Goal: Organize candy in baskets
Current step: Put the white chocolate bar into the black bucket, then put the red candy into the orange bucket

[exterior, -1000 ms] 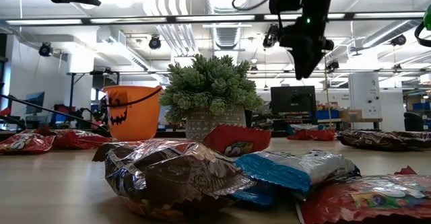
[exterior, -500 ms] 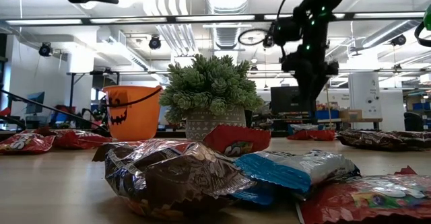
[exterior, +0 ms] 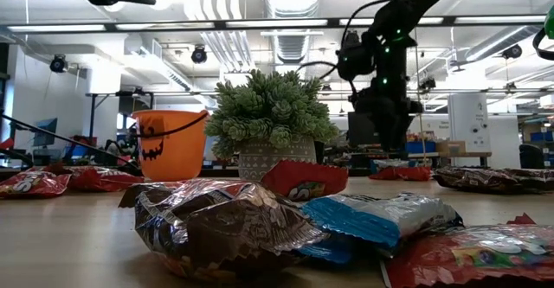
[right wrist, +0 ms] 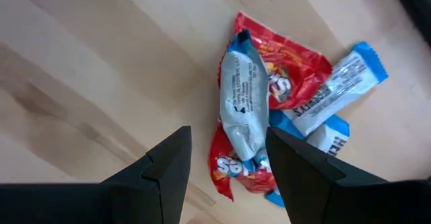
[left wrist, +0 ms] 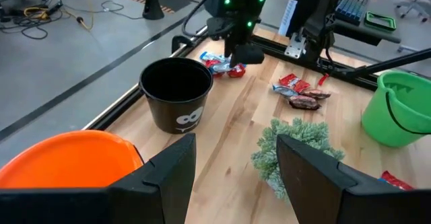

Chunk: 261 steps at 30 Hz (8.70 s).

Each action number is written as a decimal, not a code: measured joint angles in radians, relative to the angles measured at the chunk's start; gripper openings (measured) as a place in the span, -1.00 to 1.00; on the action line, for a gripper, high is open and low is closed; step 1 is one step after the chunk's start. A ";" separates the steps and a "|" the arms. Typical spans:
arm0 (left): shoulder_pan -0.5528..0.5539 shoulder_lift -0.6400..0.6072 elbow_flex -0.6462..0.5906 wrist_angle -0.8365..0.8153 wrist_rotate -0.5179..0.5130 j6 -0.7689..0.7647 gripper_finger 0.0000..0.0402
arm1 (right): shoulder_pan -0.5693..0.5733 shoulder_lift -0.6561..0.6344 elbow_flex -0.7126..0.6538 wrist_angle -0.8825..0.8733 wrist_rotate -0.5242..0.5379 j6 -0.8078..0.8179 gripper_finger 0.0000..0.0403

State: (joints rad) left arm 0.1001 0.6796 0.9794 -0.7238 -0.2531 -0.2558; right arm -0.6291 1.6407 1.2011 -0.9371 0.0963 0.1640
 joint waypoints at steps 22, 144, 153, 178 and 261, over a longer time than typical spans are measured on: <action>0.000 0.000 0.000 0.000 0.000 0.003 -0.06 | -0.003 0.108 0.000 0.003 0.089 0.041 -0.09; -0.001 0.121 -0.217 -0.276 0.246 -0.286 0.12 | 0.081 -0.274 0.399 0.072 -0.084 0.061 -0.10; -0.022 0.184 -0.303 -0.146 0.299 -0.340 0.12 | 0.081 -0.310 0.398 0.044 -0.040 0.045 -0.10; -0.182 0.532 -0.285 -0.008 0.241 -0.429 0.12 | 0.081 -0.358 0.398 -0.019 0.073 -0.053 -0.10; 0.120 0.381 0.170 -0.413 -0.216 0.009 -0.99 | 0.081 -0.401 0.398 -0.113 0.062 0.009 -0.10</action>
State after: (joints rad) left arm 0.2203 1.0605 1.1498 -1.1365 -0.4689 -0.2464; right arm -0.5480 1.2392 1.5990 -1.0500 0.1585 0.1728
